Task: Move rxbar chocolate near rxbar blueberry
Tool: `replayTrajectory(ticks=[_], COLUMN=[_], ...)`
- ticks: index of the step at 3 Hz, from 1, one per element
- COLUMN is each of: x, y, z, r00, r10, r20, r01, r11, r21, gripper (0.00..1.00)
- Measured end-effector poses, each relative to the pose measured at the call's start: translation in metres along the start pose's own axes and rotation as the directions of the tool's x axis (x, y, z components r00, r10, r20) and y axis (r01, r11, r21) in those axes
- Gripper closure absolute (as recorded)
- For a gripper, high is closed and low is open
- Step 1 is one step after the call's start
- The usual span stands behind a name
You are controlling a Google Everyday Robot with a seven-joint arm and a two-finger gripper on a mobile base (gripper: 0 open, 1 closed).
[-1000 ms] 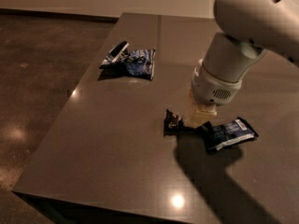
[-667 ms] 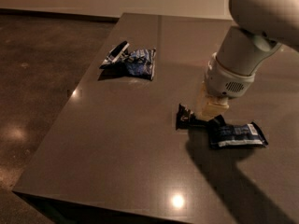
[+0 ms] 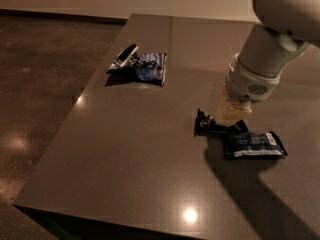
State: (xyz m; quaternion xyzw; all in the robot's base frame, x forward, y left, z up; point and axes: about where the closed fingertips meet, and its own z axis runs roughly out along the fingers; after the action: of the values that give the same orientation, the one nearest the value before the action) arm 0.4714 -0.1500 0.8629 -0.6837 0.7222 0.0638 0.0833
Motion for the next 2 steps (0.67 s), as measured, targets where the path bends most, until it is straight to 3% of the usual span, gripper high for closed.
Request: replayTrajectory(ticks=[2], x=[-0.0018], y=[-0.0011], z=[-0.0003], r00=[1.0], r10=[-0.002], r20=[0.002], r01=[0.002], r11=[0.9999], r21=[0.01], gripper=[0.09])
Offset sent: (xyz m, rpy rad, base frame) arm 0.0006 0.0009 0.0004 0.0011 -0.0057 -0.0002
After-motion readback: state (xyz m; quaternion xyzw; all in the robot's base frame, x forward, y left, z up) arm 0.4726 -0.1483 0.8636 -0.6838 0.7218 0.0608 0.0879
